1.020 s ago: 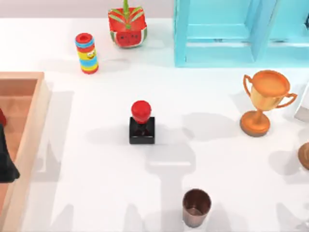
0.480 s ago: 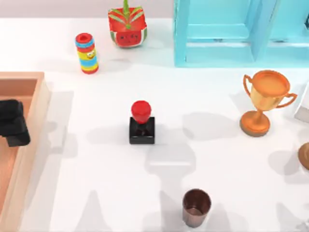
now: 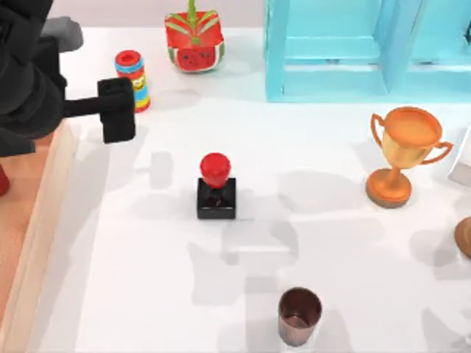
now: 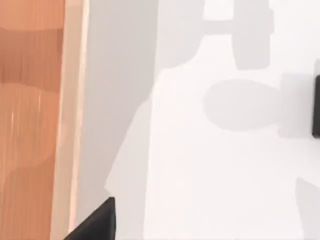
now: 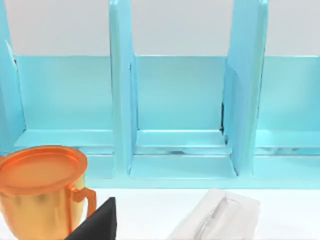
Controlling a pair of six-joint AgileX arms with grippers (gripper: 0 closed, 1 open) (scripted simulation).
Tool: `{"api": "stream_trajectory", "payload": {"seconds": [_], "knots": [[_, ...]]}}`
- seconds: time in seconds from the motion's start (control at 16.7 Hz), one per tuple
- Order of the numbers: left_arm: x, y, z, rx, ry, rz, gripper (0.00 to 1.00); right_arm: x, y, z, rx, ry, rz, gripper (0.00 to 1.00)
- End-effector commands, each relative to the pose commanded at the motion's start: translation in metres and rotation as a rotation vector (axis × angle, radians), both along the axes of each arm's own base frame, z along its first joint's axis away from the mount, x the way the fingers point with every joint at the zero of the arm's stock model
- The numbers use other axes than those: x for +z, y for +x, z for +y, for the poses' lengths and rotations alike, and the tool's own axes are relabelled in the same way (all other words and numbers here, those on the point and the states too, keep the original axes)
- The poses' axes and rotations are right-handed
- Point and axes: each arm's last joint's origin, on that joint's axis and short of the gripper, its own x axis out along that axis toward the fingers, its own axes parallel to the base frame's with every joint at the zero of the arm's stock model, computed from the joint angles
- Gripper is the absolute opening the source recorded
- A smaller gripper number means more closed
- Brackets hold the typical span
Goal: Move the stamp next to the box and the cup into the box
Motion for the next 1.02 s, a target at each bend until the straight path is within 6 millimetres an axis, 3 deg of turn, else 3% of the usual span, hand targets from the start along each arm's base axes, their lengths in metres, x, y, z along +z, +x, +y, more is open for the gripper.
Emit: {"api": "stream_trajectory", "payload": {"seconds": [0.3, 0.6, 0.78, 1.02], "knots": [[-0.023, 0.067, -0.072, -0.033, 0.075, 0.271, 1.00, 0.000, 0.000, 0.000, 0.000, 0.000, 0.000, 1.00], [-0.048, 0.098, -0.134, -0.067, 0.114, 0.379, 1.00, 0.000, 0.000, 0.000, 0.000, 0.000, 0.000, 1.00], [-0.054, 0.102, -0.154, -0.083, 0.117, 0.394, 1.00, 0.000, 0.000, 0.000, 0.000, 0.000, 0.000, 1.00], [-0.055, 0.103, -0.157, -0.086, 0.117, 0.395, 1.00, 0.000, 0.000, 0.000, 0.000, 0.000, 0.000, 1.00]]}}
